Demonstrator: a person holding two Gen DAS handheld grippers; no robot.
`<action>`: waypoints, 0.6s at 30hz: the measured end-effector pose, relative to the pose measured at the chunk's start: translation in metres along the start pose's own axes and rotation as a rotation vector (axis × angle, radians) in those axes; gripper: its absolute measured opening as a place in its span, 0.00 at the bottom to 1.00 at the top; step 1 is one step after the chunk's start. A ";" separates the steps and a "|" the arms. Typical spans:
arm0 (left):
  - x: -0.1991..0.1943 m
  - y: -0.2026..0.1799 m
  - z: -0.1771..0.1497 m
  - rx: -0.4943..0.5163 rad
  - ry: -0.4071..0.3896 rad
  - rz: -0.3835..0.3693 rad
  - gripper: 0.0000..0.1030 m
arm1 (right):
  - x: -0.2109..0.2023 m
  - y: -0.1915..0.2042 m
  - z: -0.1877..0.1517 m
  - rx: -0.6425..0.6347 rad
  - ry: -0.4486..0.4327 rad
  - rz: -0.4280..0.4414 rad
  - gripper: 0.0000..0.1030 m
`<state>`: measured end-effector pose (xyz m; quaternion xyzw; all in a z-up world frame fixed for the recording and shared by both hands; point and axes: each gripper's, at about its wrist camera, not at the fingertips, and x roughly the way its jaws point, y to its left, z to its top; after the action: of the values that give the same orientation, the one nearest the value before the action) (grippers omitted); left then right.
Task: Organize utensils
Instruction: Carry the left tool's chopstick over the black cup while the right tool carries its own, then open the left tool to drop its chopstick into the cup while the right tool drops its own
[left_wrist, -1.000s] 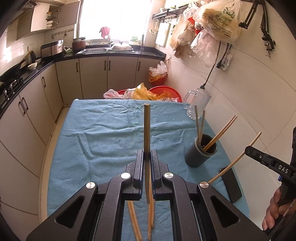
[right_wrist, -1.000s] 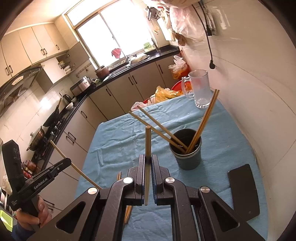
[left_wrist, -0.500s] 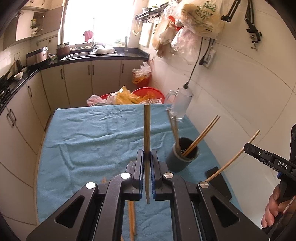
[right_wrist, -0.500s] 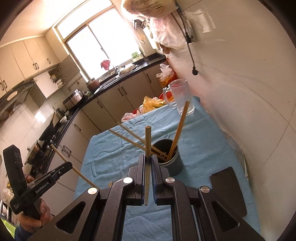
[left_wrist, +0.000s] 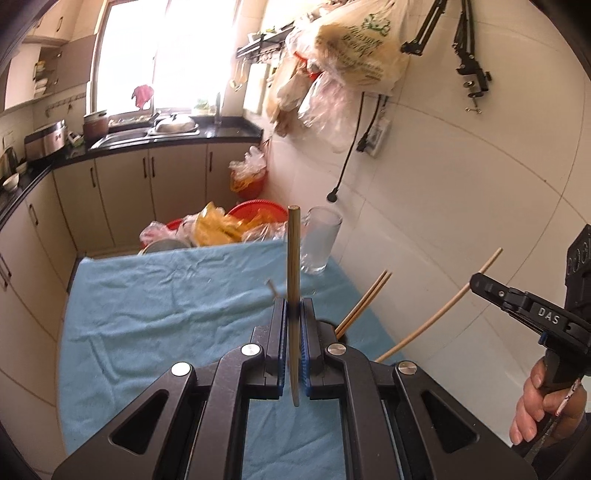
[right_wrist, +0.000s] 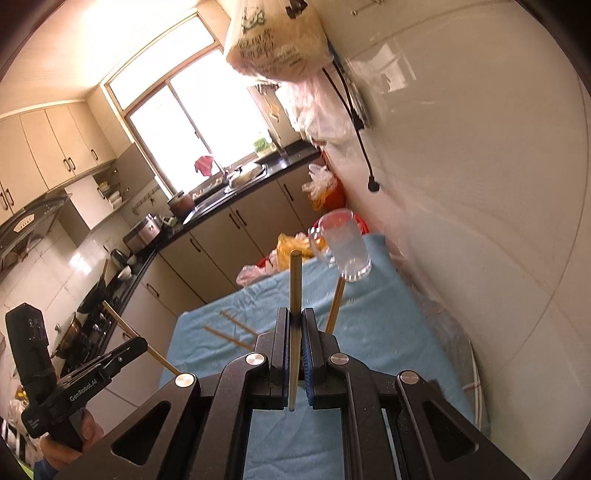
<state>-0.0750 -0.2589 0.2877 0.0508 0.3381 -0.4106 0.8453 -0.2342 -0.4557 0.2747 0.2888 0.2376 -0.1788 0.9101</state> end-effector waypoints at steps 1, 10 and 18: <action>0.001 -0.004 0.006 0.003 -0.007 -0.006 0.06 | 0.000 0.000 0.003 -0.003 -0.006 -0.001 0.06; 0.031 -0.024 0.035 0.020 -0.022 -0.010 0.06 | 0.024 -0.005 0.028 -0.021 -0.023 -0.007 0.06; 0.070 -0.024 0.029 0.009 0.024 0.017 0.06 | 0.055 -0.011 0.024 -0.042 0.023 -0.027 0.06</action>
<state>-0.0465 -0.3312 0.2719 0.0626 0.3459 -0.4045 0.8442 -0.1865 -0.4894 0.2581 0.2681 0.2555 -0.1828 0.9107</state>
